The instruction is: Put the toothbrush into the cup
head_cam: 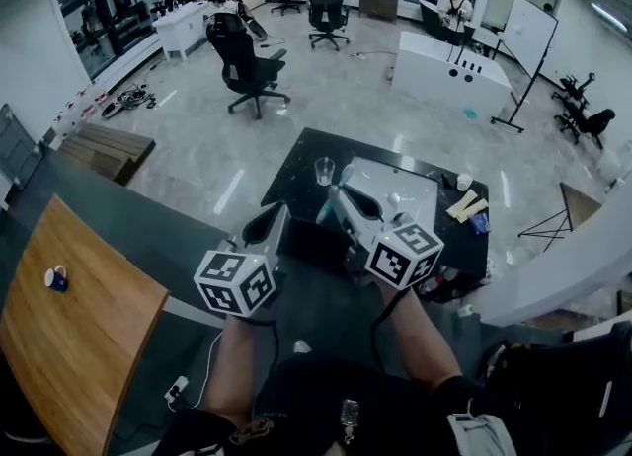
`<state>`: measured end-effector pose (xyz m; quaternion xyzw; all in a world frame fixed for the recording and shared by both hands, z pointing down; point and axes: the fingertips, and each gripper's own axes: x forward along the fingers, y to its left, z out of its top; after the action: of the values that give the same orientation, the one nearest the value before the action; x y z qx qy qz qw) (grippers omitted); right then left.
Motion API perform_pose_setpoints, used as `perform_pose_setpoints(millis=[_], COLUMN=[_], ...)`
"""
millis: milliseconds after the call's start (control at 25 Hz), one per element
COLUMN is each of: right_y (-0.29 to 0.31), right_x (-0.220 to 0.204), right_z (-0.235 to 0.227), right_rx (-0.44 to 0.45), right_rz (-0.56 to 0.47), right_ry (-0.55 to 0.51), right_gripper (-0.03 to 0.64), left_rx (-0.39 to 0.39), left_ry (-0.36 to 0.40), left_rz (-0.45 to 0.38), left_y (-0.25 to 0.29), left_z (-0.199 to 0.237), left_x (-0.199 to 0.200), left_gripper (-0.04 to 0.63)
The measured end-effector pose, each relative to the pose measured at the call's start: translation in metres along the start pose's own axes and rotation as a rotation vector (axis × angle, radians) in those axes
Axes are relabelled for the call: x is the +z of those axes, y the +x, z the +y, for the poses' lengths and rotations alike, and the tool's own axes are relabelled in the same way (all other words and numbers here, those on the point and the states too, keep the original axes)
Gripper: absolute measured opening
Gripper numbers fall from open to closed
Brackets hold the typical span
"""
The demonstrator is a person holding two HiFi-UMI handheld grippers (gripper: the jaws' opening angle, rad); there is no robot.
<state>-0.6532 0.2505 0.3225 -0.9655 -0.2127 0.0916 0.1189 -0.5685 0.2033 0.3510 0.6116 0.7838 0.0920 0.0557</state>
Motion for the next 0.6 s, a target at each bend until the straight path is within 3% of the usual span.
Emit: perform_pose_setpoints(millis=[600], right_y=[0.108], right_x=[-0.026], right_z=[0.013], right_rx=[0.065], right_rz=[0.036], right_ry=[0.019], right_gripper=[0.023], left_rx=[0.101], left_ry=[-0.015], left_rz=[0.001], left_y=[-0.013], left_z=[0.116], left_x=[0.012], left_gripper=[0.008])
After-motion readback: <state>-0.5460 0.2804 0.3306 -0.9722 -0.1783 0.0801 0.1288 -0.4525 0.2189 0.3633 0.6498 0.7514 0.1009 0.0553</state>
